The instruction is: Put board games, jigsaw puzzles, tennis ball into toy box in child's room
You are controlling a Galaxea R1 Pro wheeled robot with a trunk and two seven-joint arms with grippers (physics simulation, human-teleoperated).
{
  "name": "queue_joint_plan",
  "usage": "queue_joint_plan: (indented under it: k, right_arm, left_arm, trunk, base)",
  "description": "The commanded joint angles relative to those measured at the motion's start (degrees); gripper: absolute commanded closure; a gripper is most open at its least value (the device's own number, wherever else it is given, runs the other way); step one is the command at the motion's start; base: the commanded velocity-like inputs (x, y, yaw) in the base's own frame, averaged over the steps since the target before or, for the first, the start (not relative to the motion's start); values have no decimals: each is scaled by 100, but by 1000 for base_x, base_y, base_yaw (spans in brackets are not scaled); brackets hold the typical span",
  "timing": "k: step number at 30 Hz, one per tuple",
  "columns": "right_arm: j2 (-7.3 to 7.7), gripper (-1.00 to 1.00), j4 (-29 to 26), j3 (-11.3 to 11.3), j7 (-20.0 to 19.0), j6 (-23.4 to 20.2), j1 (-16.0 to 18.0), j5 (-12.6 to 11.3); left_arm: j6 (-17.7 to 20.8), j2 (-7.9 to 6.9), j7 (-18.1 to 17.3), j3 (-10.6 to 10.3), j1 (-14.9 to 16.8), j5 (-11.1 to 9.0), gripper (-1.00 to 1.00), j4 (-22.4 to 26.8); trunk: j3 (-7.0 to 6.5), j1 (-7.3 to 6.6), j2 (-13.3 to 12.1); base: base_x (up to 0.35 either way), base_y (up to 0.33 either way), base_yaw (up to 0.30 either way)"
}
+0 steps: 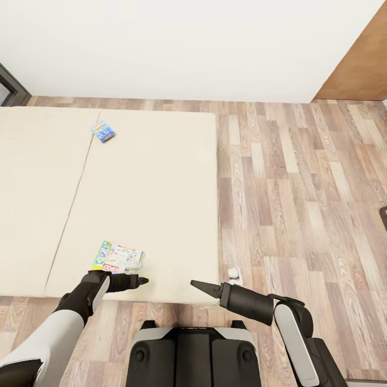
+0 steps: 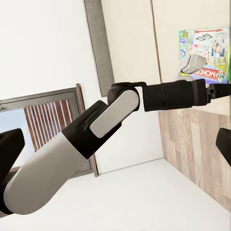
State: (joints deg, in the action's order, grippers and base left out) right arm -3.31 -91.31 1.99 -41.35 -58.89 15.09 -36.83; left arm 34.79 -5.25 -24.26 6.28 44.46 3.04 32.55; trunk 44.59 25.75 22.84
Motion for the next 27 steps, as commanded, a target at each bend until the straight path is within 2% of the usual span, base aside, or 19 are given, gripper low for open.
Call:
queue_joint_plan:
  k: [1, 7, 11, 13, 16, 17, 21, 23, 27]
  right_arm:
    - [-3, -100, -1, -6, -27, -26, 3, 18]
    - [-3, -100, -1, -6, -36, -26, 3, 19]
    - [-3, -100, -1, -6, -34, -26, 3, 19]
    - [-3, -100, -1, -6, -33, -26, 3, 18]
    - [-3, -100, -1, -6, -28, -26, 3, 18]
    - [-3, -100, -1, -6, -27, -26, 3, 18]
    - [-3, -100, -1, -6, -17, -26, 3, 19]
    - [-3, -100, -1, -6, -12, -26, 3, 18]
    - [-3, -100, -1, -6, 13, -26, 3, 18]
  left_arm:
    - [36, 3, -40, 32, 1, 33, -100, 9]
    - [49, -44, -50, 50, 1, 37, -100, 73]
    - [207, -109, -58, 46, 1, 63, -100, 528]
    - [453, -206, -63, 45, 1, 73, -100, 745]
    - [816, -561, -152, 54, 1, 43, -100, 1042]
    - [844, -618, -201, 55, 1, 42, -100, 1068]
    - [930, -928, -675, 63, 1, 69, -100, 1152]
    - [938, -1024, -818, 59, 1, 80, -100, 1158]
    - [932, -1095, -924, 38, 1, 92, -100, 1155]
  trunk:
    - [6, 3, 9]
    - [6, 3, 9]
    - [6, 3, 9]
    - [6, 3, 9]
    - [6, 3, 9]
    - [6, 3, 9]
    - [6, 3, 9]
    - [6, 3, 9]
    - [6, 3, 9]
  base:
    - [0, -101, 0]
    - [0, -30, 0]
    - [0, -4, 0]
    - [0, -1, 0]
    - [0, 0, 0]
    - [0, 0, 0]
    - [0, 0, 0]
    - [0, 0, 0]
    - [0, 0, 0]
